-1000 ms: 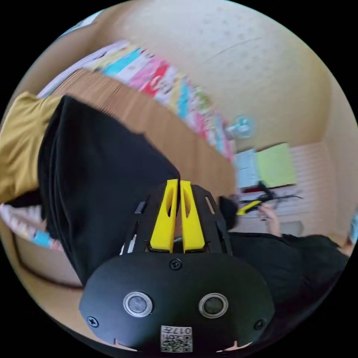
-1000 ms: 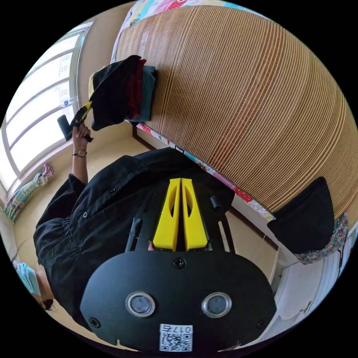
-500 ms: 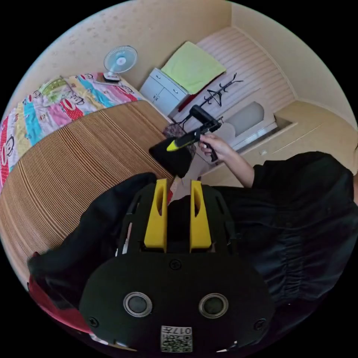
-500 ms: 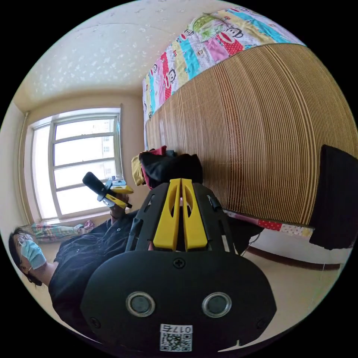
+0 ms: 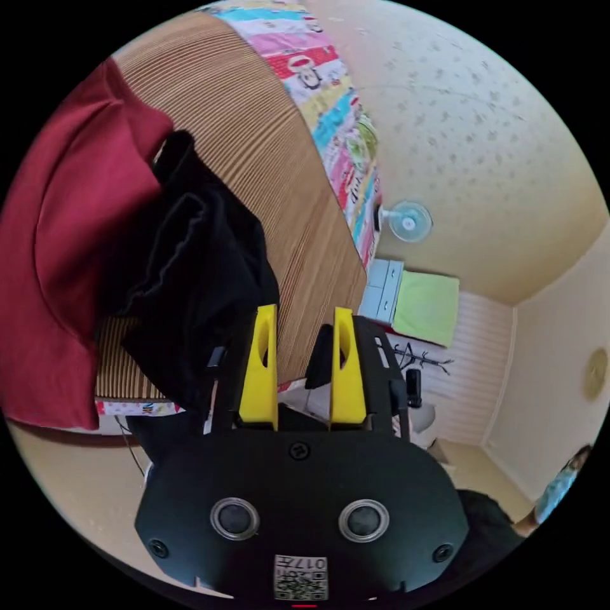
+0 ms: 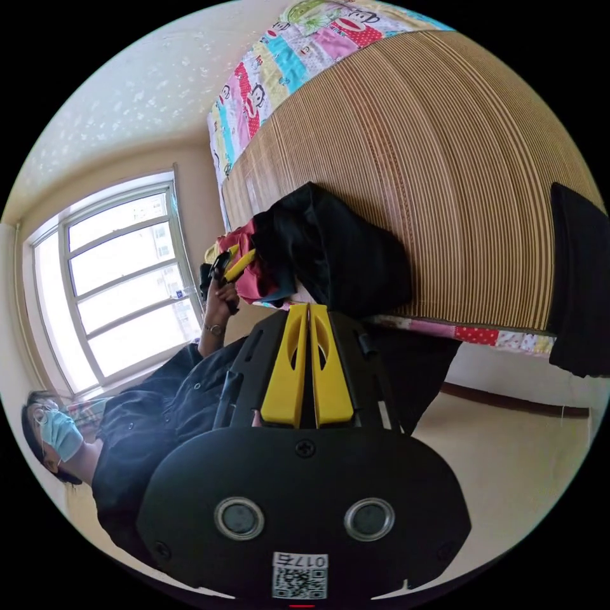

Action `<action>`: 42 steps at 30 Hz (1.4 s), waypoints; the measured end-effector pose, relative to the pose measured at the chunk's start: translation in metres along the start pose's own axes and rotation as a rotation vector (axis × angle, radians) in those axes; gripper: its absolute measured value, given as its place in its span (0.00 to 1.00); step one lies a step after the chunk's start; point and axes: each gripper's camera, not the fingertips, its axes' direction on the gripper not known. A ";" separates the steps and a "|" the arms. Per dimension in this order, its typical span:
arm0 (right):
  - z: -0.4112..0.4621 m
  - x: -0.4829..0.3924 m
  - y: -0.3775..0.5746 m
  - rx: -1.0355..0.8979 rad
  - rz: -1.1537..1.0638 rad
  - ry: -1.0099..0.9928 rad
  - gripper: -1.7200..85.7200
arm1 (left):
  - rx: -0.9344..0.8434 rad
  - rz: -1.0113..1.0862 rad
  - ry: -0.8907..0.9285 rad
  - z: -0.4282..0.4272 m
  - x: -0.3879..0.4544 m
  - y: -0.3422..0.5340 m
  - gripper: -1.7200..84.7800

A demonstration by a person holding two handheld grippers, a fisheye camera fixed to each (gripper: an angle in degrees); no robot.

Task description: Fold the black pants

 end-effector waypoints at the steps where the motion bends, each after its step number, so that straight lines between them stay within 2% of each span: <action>1: 0.004 -0.004 -0.002 -0.006 -0.002 0.011 0.02 | -0.006 -0.030 -0.023 0.012 -0.004 -0.012 0.17; 3: 0.019 -0.016 -0.008 -0.030 -0.012 0.042 0.02 | 0.027 -0.058 -0.142 0.025 -0.006 -0.031 0.18; 5: 0.028 -0.023 -0.010 -0.049 -0.020 0.049 0.02 | 0.113 -0.051 -0.386 0.034 -0.001 -0.056 0.19; 7: 0.035 -0.028 -0.010 -0.062 -0.024 0.059 0.02 | 0.124 -0.036 -0.471 0.043 0.000 -0.071 0.19; 10: 0.040 -0.030 -0.004 -0.071 -0.024 0.104 0.02 | 0.083 0.009 -0.482 0.061 -0.018 -0.095 0.18; 13: 0.041 -0.020 0.007 -0.077 0.016 0.163 0.02 | 0.016 -0.013 -0.387 0.070 -0.055 -0.116 0.16; 16: 0.037 -0.001 0.021 -0.070 0.066 0.191 0.02 | -0.096 -0.059 -0.279 0.082 -0.087 -0.123 0.10; 18: 0.031 0.018 0.029 -0.048 0.107 0.151 0.02 | -0.128 0.041 -0.173 0.080 -0.089 -0.117 0.08; 20: 0.025 0.029 0.031 -0.018 0.102 0.086 0.02 | -0.152 0.340 0.055 0.065 -0.068 -0.096 0.07; 23: 0.008 0.038 0.029 0.052 0.055 0.000 0.02 | -0.237 0.622 0.267 0.036 -0.038 -0.064 0.07; 27: -0.016 0.037 0.014 0.109 -0.065 -0.045 0.03 | -0.305 0.926 0.353 -0.009 0.013 -0.014 0.06; 30: -0.031 0.033 0.002 0.137 -0.160 -0.052 0.03 | -0.291 1.168 0.522 -0.058 0.052 0.030 0.06; 33: -0.046 0.030 -0.004 0.178 -0.259 -0.110 0.05 | -0.304 1.416 0.771 -0.099 0.091 0.076 0.06; 34: -0.050 0.031 -0.005 0.190 -0.277 -0.131 0.06 | -0.318 1.513 0.904 -0.113 0.106 0.095 0.06; 38: -0.071 0.049 -0.005 0.245 -0.393 -0.398 0.14 | -0.403 1.714 1.434 -0.142 0.152 0.155 0.06; 40: -0.077 0.068 -0.005 0.263 -0.419 -0.564 0.19 | -0.458 1.750 1.604 -0.145 0.169 0.181 0.05; 42: -0.069 0.098 -0.010 0.182 -0.412 -0.738 0.26 | -0.521 1.788 1.697 -0.146 0.183 0.210 0.05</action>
